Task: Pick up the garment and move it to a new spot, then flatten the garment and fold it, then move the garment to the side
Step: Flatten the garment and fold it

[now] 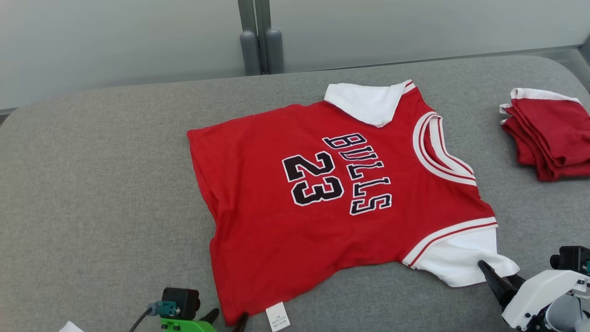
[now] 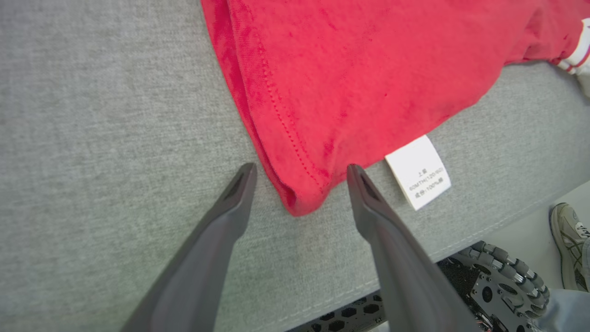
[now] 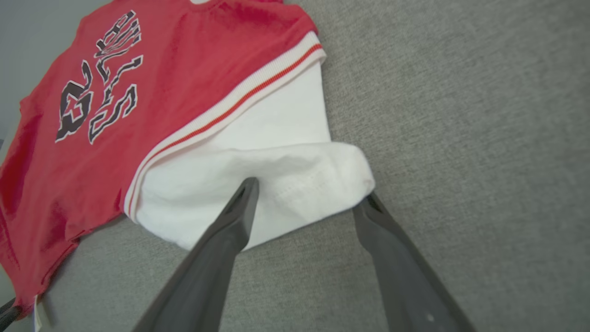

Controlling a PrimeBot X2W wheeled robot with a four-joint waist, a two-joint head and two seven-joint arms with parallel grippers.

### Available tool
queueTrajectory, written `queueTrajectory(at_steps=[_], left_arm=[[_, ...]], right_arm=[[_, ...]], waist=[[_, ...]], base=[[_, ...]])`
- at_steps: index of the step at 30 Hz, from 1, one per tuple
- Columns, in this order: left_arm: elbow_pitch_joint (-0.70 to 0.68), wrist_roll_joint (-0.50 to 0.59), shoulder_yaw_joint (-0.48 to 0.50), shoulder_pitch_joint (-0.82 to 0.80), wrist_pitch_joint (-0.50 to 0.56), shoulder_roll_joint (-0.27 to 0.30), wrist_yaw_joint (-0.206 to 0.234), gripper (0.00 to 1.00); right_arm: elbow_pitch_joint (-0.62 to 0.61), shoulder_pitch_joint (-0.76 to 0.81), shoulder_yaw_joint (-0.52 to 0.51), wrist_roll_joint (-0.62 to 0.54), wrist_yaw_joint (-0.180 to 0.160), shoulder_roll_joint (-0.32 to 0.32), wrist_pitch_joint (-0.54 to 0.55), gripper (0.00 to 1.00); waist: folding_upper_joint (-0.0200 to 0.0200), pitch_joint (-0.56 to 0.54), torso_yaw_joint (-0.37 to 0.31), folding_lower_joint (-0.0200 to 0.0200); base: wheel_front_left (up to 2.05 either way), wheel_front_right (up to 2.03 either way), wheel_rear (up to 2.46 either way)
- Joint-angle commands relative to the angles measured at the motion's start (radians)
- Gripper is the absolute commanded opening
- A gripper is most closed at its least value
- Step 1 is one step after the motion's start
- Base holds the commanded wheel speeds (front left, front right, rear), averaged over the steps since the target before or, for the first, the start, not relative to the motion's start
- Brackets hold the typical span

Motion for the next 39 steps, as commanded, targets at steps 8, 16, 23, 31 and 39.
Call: queueTrajectory(at_steps=[8, 16, 23, 31, 39], left_arm=[[-0.013, -0.043, -0.015, 0.027, 0.061, -0.007, -0.001, 0.83], [0.006, -0.065, -0.009, 0.003, 0.058, -0.007, -0.009, 0.00], [-0.017, -0.055, -0.001, -0.007, 0.018, 0.006, -0.016, 0.00], [-0.141, -0.006, 0.038, -0.098, -0.064, 0.061, -0.028, 0.00], [-0.105, -0.017, 0.084, -0.420, -0.070, 0.081, -0.063, 0.00]], right_arm=[[0.022, -0.018, 0.040, 0.030, 0.000, -0.016, -0.039, 0.75], [0.034, -0.032, 0.073, 0.057, 0.000, -0.030, -0.072, 0.00], [0.007, -0.025, 0.095, 0.080, 0.000, -0.055, -0.110, 0.00], [-0.120, -0.084, 0.111, 0.122, 0.000, -0.092, -0.171, 0.00], [-0.175, -0.347, 0.143, 0.160, 0.000, -0.128, -0.204, 0.00]], waist=[[0.0000, -0.009, 0.002, 0.0000], [0.0000, -0.014, 0.000, 0.0000], [0.0000, -0.021, 0.004, 0.0000], [0.0000, 0.028, 0.004, 0.0000], [0.0000, 0.183, -0.003, 0.0000]], base=[[0.00, 0.00, 0.00], [0.00, 0.00, 0.00], [0.00, 0.00, 0.00], [0.00, 0.00, 0.00], [0.00, 0.00, 0.00]])
